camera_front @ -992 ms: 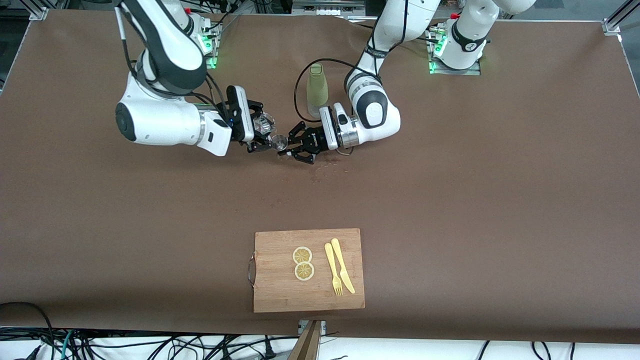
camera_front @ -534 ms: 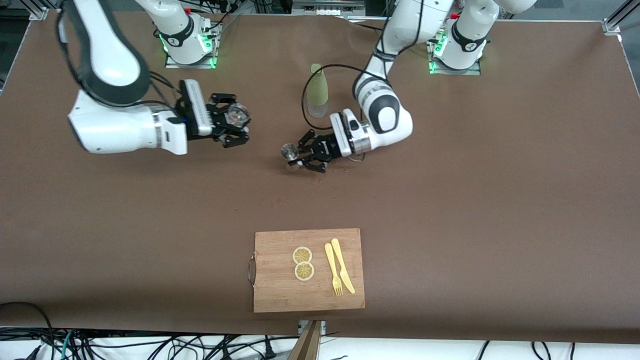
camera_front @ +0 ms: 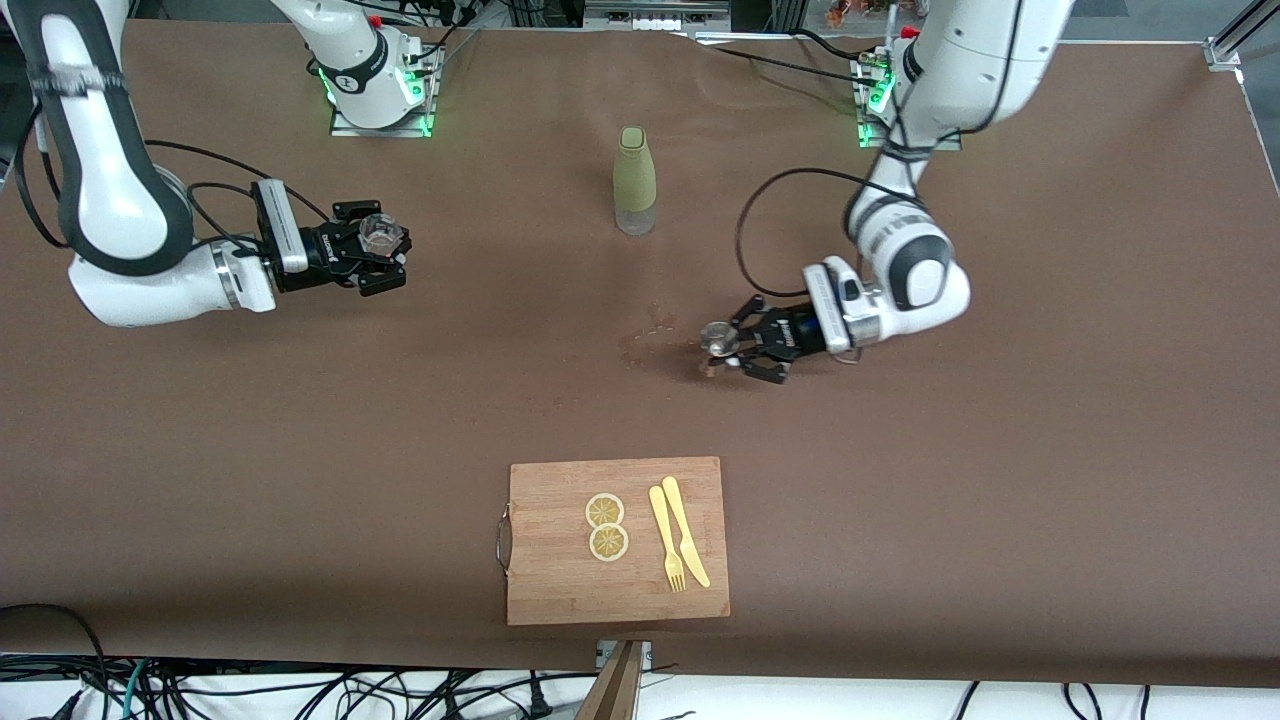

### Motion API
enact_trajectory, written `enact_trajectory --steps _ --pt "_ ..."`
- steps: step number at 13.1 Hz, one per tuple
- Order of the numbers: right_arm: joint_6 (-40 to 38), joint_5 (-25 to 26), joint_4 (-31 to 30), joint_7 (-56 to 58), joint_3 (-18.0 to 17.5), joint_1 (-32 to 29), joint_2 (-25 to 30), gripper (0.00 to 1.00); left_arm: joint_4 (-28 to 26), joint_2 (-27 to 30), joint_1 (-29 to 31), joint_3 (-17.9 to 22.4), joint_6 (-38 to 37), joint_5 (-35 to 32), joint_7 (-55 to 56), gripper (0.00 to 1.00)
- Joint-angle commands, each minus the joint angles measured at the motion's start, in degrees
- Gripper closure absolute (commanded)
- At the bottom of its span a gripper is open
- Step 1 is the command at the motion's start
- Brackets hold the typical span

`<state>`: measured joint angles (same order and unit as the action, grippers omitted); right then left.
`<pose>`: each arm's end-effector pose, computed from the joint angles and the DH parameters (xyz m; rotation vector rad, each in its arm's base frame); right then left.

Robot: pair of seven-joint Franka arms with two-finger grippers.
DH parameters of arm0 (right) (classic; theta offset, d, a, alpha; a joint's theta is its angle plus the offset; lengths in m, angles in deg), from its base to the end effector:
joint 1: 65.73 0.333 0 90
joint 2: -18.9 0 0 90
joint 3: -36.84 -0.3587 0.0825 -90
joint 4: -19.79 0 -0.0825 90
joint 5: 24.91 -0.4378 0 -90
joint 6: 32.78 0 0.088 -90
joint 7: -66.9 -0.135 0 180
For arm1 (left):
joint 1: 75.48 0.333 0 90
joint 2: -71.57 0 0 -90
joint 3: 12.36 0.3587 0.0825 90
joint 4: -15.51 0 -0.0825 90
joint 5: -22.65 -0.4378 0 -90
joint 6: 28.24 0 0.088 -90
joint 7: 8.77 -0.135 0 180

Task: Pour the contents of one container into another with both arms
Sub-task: 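Lower the beaker with the right gripper while the left gripper lowers the jigger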

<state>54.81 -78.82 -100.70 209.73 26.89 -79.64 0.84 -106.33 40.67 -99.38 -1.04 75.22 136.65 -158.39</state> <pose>0.5422 0.0739 0.2677 -1.0609 -1.6563 -0.7571 0.5844 -0.2342 0.1597 1.4872 -1.1238 1.2844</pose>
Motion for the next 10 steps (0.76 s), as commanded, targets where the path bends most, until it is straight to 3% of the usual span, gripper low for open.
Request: enact_trajectory --steps 1,4,10 --pt "0.83 -0.33 -0.19 10.77 3.25 -0.34 -7.4 1.0 -2.88 1.81 11.55 -1.48 -6.31 -13.21 -2.08 1.0" --pt "1.54 1.78 4.36 17.12 7.73 -0.16 -16.27 1.0 -2.1 0.84 22.55 -1.04 -11.95 -27.9 -3.21 1.0" --pt "0.74 -0.05 22.38 17.57 9.68 -0.34 -32.38 1.0 4.66 -7.41 31.62 2.48 -23.37 -39.01 -10.68 1.0"
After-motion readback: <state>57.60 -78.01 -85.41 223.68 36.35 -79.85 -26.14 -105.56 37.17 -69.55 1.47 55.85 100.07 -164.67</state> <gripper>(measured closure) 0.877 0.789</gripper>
